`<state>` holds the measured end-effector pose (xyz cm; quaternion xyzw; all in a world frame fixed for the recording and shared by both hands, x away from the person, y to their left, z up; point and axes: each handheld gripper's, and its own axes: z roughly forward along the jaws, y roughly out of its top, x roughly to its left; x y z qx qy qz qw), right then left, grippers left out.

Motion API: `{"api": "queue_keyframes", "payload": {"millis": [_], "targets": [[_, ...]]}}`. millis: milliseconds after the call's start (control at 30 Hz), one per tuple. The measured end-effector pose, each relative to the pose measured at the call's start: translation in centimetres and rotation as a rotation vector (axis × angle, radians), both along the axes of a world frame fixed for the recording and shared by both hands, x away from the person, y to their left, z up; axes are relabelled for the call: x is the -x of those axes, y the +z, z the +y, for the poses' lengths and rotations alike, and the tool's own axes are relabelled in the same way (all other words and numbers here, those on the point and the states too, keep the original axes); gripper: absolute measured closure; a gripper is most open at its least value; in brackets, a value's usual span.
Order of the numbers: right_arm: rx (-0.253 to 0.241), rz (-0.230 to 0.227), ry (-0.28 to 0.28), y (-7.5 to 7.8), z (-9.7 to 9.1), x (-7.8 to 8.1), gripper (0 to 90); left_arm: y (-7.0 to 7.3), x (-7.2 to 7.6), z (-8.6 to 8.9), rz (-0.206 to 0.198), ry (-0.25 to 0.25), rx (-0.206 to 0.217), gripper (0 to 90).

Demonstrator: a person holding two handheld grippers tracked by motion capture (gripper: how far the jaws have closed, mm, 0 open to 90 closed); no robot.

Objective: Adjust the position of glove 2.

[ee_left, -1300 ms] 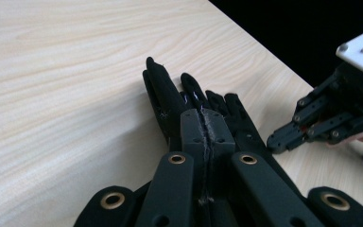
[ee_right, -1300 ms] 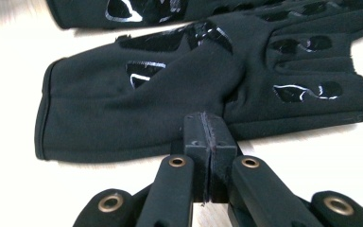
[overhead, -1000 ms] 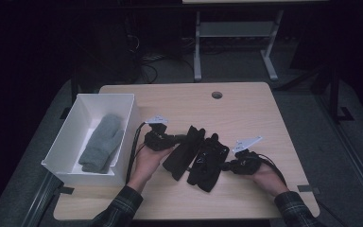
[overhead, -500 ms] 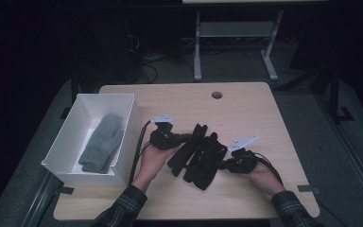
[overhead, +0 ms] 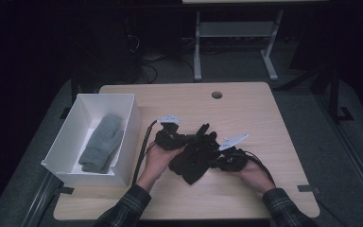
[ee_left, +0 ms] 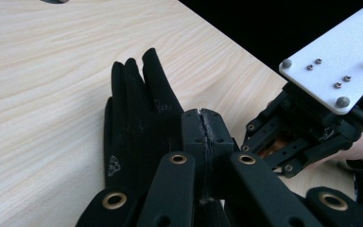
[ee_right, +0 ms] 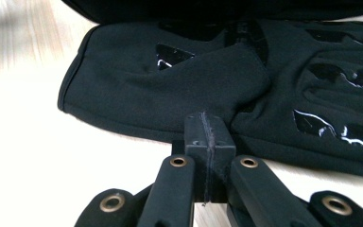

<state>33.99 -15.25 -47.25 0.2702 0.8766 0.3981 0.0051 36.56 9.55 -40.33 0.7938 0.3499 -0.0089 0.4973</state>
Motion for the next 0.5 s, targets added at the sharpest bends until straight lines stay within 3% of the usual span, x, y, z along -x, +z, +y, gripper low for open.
{"api": "queue_keyframes", "payload": {"millis": [500], "targets": [[-0.008,-0.02,-0.005,-0.1,2.1,-0.3,90.0,-1.7,0.6,-1.5,0.035,-0.052,-0.047,89.8]]}}
